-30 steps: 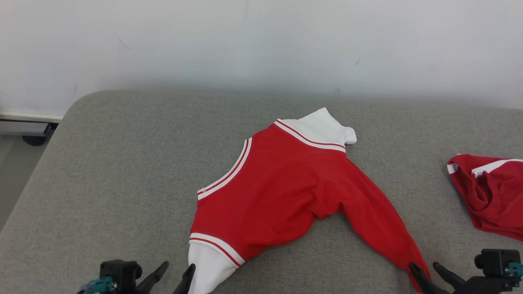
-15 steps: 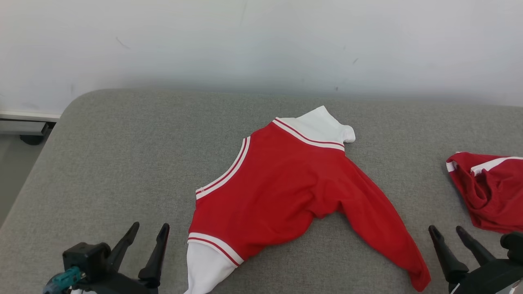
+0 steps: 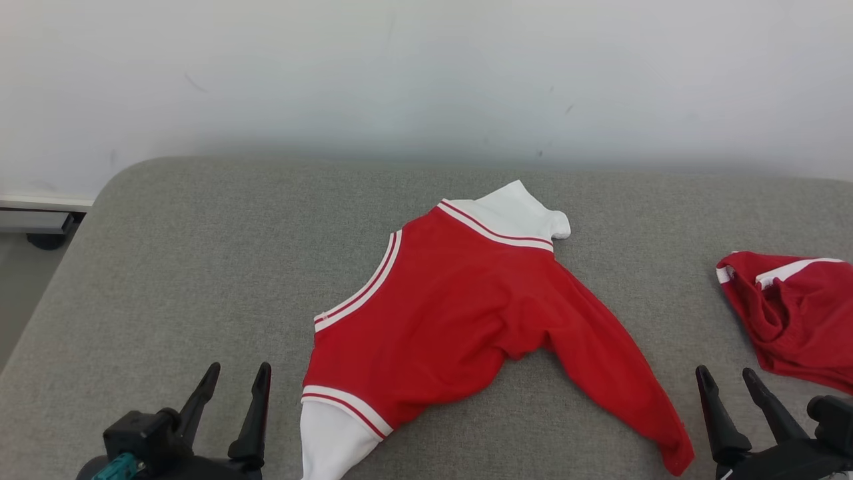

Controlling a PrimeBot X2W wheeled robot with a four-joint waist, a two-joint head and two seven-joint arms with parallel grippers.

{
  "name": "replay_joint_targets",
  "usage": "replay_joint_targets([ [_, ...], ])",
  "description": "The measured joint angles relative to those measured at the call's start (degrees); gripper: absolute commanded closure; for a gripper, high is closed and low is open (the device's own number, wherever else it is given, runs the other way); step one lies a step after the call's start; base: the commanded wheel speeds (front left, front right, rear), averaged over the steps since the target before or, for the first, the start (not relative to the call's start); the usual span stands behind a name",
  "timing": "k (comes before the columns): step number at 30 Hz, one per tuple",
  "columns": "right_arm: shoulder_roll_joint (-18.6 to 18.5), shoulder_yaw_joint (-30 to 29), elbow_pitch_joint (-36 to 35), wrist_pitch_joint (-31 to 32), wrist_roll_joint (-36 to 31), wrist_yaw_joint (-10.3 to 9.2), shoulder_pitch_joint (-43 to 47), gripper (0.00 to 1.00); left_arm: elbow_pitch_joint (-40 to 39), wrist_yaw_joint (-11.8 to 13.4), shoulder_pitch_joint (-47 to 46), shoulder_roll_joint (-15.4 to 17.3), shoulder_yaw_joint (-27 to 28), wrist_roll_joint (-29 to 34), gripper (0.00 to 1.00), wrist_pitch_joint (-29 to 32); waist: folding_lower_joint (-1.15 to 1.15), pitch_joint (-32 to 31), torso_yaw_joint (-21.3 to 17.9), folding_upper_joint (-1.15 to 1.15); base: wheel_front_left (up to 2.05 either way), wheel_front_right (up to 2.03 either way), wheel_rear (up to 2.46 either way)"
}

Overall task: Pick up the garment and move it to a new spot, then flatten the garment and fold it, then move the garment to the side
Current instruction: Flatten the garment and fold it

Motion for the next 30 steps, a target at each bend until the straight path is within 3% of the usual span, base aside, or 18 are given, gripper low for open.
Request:
replay_joint_targets([
  [14,0.5,0.8,0.7,-1.6,-1.9,-0.32,-1.2,0.0,1.2,-0.3,-3.2,0.6,-0.4,1.9,0.0,2.0,0.0,0.9,-1.7,0.0,0.0,0.0,0.0],
  [20,0.6,1.4,0.8,-1.6,-2.3,-0.32,-2.3,0.0,4.6,-3.6,-9.4,0.8,-1.1,1.1,0.0,4.7,0.0,1.6,-3.2,0.0,0.0,0.0,0.0],
  [30,0.8,1.7,0.9,-1.1,-2.3,-0.32,-3.7,0.0,18.1,-10.6,-22.1,0.6,-2.6,-2.0,0.0,12.6,0.0,4.7,-6.7,0.0,0.0,0.0,0.0],
])
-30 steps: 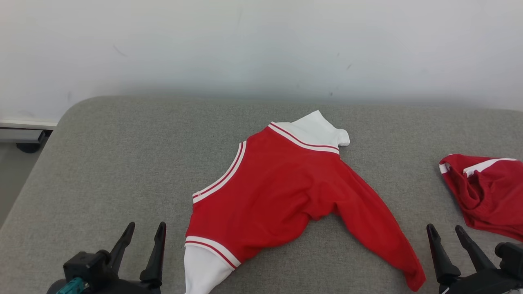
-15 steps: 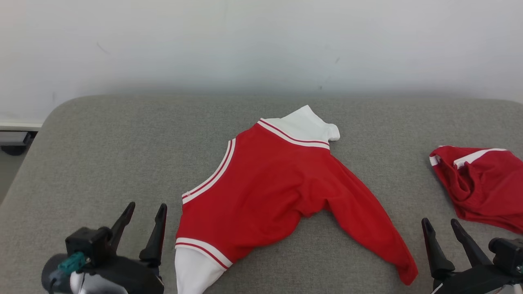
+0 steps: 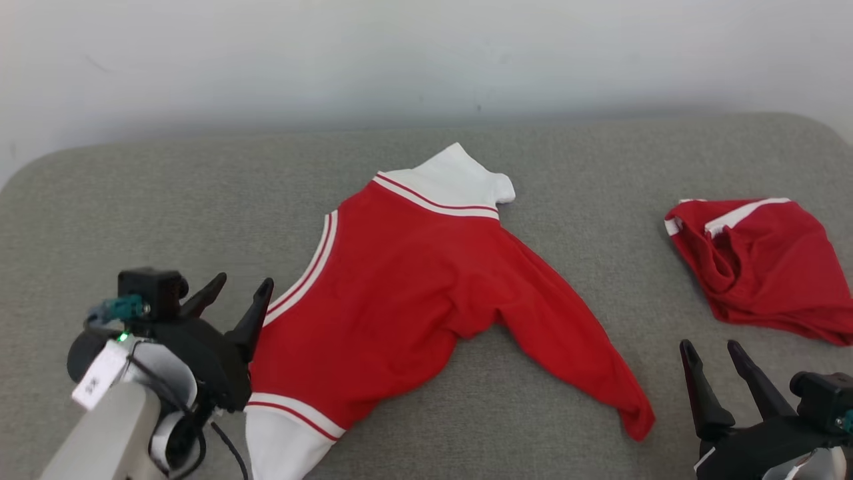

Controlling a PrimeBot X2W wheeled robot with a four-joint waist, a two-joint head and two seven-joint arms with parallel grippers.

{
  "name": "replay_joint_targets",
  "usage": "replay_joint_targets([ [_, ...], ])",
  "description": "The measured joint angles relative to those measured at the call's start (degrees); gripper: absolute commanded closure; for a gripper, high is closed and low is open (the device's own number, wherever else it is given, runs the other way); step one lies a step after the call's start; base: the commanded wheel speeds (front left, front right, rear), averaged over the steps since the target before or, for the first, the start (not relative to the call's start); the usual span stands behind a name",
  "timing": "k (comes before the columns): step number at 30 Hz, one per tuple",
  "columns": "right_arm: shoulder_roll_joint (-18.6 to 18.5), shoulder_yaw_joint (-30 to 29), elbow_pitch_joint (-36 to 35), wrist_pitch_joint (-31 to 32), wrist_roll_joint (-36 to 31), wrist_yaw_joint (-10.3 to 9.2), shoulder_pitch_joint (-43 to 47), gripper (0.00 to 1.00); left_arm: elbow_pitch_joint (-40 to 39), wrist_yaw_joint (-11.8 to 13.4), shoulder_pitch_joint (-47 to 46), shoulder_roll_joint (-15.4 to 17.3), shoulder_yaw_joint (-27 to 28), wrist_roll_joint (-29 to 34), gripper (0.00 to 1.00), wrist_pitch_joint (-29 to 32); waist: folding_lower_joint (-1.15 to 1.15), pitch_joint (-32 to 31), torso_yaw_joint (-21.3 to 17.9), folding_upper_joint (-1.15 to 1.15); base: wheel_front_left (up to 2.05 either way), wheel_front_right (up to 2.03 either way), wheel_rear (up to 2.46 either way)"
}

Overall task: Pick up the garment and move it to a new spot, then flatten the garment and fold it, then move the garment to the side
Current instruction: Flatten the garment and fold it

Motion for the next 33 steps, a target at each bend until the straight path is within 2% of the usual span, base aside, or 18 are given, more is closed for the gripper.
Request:
replay_joint_targets([
  [2,0.0,0.0,-0.1,0.0,-0.1,0.0,-0.6,0.0,2.9,-1.1,-2.1,-0.3,-0.5,-0.4,0.0,1.8,0.0,0.8,-0.7,0.0,0.0,0.0,0.0],
  [10,-0.1,0.4,-0.5,0.5,-0.6,0.0,-2.5,0.0,11.6,-2.6,-7.7,-1.1,-1.1,-2.2,0.0,5.8,0.01,3.8,-3.2,0.0,0.0,0.0,0.0],
  [25,0.7,1.3,-0.6,1.0,-1.0,0.0,-4.7,0.0,22.7,-3.6,-14.8,-1.6,-4.9,-1.5,0.0,9.1,0.0,9.2,-8.1,0.0,0.0,0.0,0.0],
  [26,0.7,1.2,-0.5,1.0,-1.0,0.0,-4.7,0.0,23.2,-3.6,-15.3,-1.7,-5.1,-1.5,0.85,9.1,0.0,9.4,-8.2,0.0,0.0,0.0,0.0],
  [27,0.8,1.2,-0.5,1.0,-1.0,-0.01,-4.7,0.0,23.8,-3.6,-15.8,-1.8,-5.4,-1.5,1.0,9.1,0.0,9.5,-8.3,0.0,0.0,0.0,0.0],
  [33,1.0,0.6,0.2,0.5,-1.0,-0.07,-4.7,0.0,25.6,-3.7,-18.6,-3.2,-7.3,0.0,1.0,7.9,0.0,9.5,-7.6,0.0,0.0,0.0,0.0],
])
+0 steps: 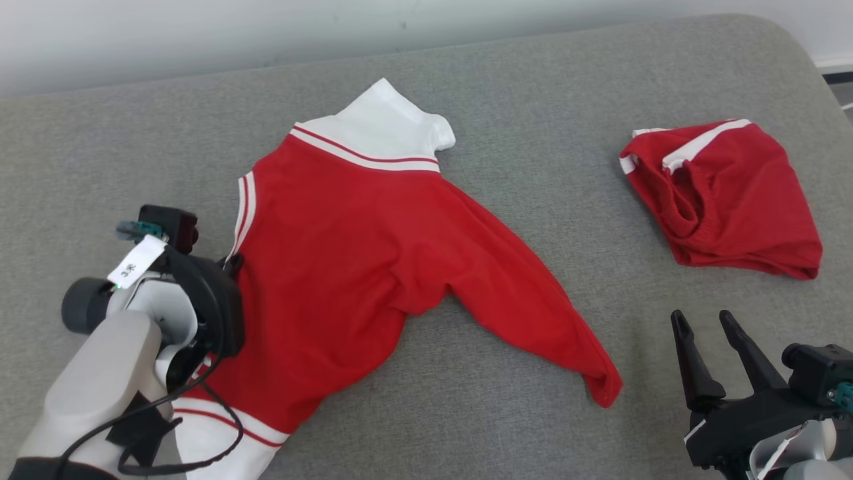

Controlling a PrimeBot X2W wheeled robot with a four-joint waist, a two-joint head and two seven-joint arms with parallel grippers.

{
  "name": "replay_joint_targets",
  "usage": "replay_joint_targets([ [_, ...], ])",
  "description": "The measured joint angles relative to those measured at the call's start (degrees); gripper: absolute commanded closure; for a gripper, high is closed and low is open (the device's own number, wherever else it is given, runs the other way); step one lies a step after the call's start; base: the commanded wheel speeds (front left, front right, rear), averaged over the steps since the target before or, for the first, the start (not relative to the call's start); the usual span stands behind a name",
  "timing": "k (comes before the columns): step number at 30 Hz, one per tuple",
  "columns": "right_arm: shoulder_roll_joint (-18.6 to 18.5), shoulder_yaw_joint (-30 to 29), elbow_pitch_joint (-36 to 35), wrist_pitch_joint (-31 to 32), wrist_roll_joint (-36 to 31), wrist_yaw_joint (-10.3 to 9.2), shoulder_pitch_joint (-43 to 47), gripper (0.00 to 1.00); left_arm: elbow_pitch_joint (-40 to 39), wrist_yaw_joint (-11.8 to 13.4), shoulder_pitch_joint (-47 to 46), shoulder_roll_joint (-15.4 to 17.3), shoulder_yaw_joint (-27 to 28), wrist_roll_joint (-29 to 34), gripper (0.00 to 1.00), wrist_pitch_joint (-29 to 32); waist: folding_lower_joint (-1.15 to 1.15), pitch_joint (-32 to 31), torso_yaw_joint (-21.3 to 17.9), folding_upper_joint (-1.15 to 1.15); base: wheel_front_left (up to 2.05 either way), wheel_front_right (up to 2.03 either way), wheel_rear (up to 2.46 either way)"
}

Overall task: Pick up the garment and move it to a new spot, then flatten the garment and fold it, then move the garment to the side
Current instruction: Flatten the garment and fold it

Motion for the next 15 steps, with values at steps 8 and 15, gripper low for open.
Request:
replay_joint_targets([
  [8,0.4,0.3,1.4,-0.5,0.0,0.0,-0.1,0.0,-0.8,0.0,-3.5,-1.0,-1.8,0.6,1.0,-5.5,0.0,-1.3,2.4,0.0,0.0,0.0,0.0],
  [15,0.6,0.1,3.2,-1.1,0.1,0.0,0.2,0.0,-5.1,0.0,-1.6,-1.5,-4.9,1.7,1.0,-11.9,-0.01,-3.2,5.0,0.0,0.0,0.0,0.0],
])
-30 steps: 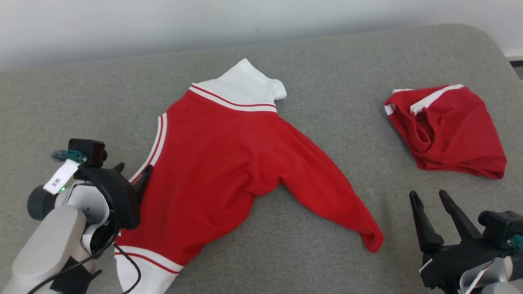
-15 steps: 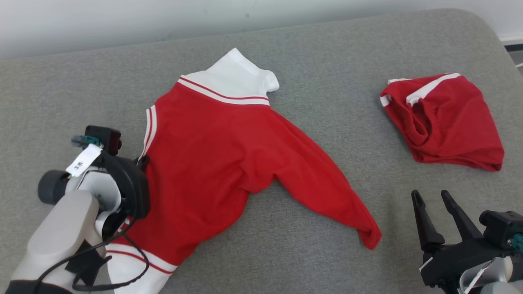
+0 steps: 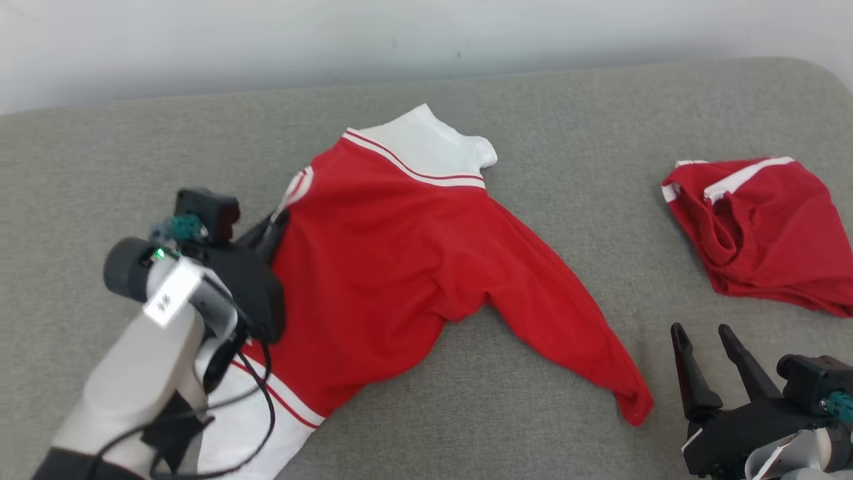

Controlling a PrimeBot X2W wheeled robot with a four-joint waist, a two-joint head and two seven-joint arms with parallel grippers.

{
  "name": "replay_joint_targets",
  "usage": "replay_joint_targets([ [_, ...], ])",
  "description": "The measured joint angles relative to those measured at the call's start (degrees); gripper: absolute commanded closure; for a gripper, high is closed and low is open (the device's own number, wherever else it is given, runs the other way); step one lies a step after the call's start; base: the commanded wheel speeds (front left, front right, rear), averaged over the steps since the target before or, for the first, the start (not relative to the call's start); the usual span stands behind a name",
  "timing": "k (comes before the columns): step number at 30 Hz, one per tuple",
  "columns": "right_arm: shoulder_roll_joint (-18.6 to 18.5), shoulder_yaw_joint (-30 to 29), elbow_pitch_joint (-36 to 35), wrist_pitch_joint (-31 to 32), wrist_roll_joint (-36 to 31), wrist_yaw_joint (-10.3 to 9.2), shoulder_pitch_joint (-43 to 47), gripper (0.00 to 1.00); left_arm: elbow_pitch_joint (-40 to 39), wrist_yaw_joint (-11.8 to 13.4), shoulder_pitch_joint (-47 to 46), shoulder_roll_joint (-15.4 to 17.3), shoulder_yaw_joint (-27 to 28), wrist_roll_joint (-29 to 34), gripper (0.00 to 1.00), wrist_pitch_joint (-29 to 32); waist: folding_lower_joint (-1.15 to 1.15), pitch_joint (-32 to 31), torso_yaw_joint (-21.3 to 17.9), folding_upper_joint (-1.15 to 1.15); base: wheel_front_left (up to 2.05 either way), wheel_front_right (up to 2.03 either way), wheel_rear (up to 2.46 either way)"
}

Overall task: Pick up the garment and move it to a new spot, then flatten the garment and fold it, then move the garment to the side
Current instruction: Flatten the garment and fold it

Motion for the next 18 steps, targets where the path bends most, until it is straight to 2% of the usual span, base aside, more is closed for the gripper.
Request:
replay_joint_targets([
  [6,0.5,-0.4,1.7,-0.9,0.5,0.08,2.5,0.0,-5.6,0.0,8.6,0.9,-2.9,2.8,1.0,-4.4,0.0,-2.1,2.3,0.0,0.0,0.0,0.0],
  [10,0.8,-0.5,2.1,-1.3,0.9,0.08,3.9,0.0,-10.0,0.2,13.9,2.7,-4.7,4.1,1.0,-5.8,-0.01,-3.5,4.1,0.0,0.0,0.0,0.0],
  [18,1.0,-0.6,2.3,-1.8,1.4,0.15,5.7,0.0,-19.8,3.5,21.4,4.4,-5.8,5.6,1.0,-7.1,-0.01,-5.3,7.5,-0.01,0.0,0.0,0.0],
])
